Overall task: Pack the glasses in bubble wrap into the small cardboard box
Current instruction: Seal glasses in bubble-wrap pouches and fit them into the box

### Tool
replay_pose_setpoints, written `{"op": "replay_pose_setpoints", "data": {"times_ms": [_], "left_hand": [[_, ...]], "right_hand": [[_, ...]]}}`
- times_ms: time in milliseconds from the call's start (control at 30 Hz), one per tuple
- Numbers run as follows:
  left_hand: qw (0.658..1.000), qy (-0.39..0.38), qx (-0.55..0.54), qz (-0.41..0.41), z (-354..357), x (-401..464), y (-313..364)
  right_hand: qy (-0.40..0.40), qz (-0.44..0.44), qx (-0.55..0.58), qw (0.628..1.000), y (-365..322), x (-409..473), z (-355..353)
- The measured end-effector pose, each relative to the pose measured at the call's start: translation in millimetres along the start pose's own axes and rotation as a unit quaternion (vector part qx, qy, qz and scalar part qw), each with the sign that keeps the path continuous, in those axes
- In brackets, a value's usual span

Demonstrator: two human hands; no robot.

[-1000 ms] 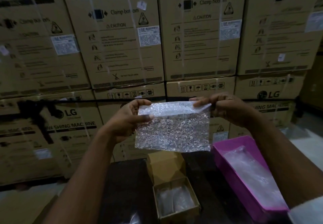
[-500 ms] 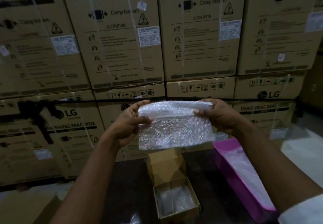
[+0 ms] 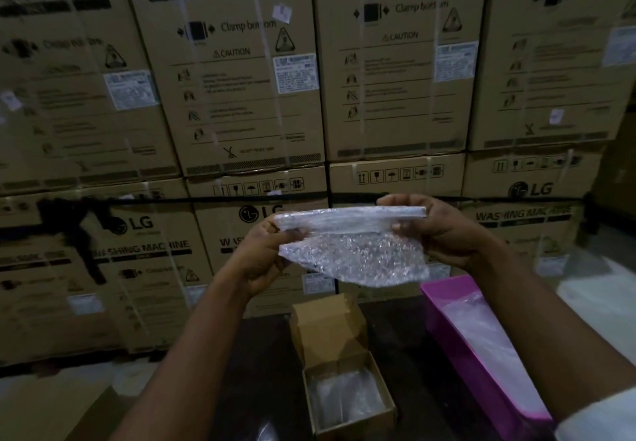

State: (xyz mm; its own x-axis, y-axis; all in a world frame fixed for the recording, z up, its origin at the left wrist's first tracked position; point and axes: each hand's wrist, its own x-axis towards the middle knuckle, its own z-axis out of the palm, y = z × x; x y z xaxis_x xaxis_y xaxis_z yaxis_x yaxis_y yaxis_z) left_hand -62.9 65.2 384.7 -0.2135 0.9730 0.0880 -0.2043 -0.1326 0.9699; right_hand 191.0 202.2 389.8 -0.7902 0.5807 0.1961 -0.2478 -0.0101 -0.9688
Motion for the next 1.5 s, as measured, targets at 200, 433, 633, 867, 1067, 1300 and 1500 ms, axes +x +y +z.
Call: {"op": "replay_pose_setpoints", "data": {"times_ms": [200,433,633,867,1067,1300,1500], "left_hand": [[0.990,-0.098,-0.100,-0.017,-4,-9,3],[0.990,-0.119,-0.069,0.014,-7,-14,10],[0.995,-0.086,0.009,0.048,2,-14,10],[0.994,-0.048,-0.071,-0.071,-2,-13,-6],[1.000,0.017,0.000,-0.025,3,-11,-10],[1.000,0.006,-0.026,0.005,3,-12,-4],[0.983,-0.073,-0.165,-0.028,-5,-18,-1]], "right_hand": [[-0.033,-0.019,-0.015,0.999,-6,-8,-5],[-0.047,-0.025,0.098,0.994,-12,-11,-9],[0.011,0.082,-0.002,0.997,1,-2,-3],[0.060,0.037,-0.054,0.996,-1,0,3],[0.062,0.074,-0.039,0.995,-1,4,9],[0.046,0.066,0.000,0.997,1,1,-1],[-0.057,0.017,-0.072,0.996,0,-5,-5]]}}
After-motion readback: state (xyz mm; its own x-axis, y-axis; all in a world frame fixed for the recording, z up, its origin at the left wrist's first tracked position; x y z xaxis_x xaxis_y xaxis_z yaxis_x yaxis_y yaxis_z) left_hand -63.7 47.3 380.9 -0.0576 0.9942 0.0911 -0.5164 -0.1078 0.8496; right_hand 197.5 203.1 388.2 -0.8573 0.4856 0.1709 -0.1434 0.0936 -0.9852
